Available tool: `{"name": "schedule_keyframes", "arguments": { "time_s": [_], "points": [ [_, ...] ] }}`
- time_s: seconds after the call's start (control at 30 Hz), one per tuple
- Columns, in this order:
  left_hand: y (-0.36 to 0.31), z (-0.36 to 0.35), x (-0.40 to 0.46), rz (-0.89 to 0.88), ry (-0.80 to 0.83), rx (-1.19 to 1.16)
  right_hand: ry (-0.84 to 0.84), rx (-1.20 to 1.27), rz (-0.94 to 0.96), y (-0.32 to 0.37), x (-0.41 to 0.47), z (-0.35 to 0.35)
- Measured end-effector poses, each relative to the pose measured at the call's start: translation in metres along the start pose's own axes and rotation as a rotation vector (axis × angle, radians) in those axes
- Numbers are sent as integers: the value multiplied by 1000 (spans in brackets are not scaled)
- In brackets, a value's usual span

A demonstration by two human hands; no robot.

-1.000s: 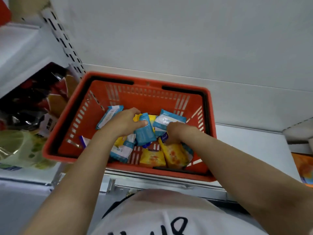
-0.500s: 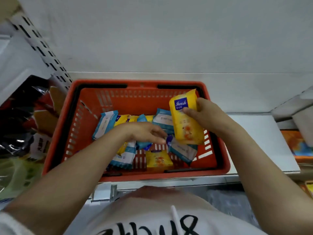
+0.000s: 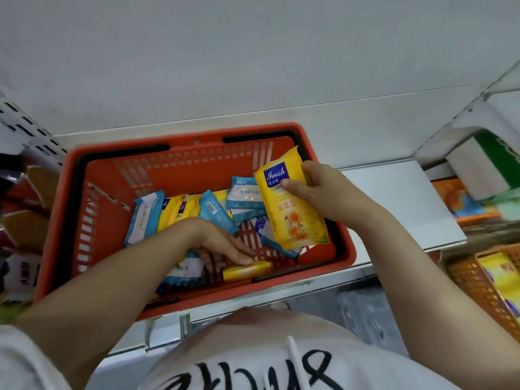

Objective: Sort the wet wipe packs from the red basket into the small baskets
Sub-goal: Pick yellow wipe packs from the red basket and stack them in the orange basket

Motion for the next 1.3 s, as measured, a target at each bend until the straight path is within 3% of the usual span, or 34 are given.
{"name": "schedule_keyframes", "arguments": {
  "time_s": [0.53, 0.73, 0.97, 1.2, 1.3],
  "points": [
    [6, -7, -5, -50, -24, -80, 69, 44, -15, 13, 3, -17],
    [3, -11, -11, 91, -34, 30, 56, 76, -33, 7, -1, -16],
    [12, -10, -25, 159, -26, -48, 44, 118, -55, 2, -2, -15],
    [16, 1, -59, 104, -99, 30, 43, 139, -49, 5, 1, -17],
    [14, 8, -79, 65, -226, 87, 74, 214, -51, 6, 3, -18]
  ]
}}
Point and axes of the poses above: each hand's wrist, its own x-axis towards the middle knuckle, its own z-axis out of the back of the hand, y = z × x, the point moved 1 cm from there along x, towards the middle knuckle, and after that the axes turned 3 degrees about -z, right-handed, at the moved point
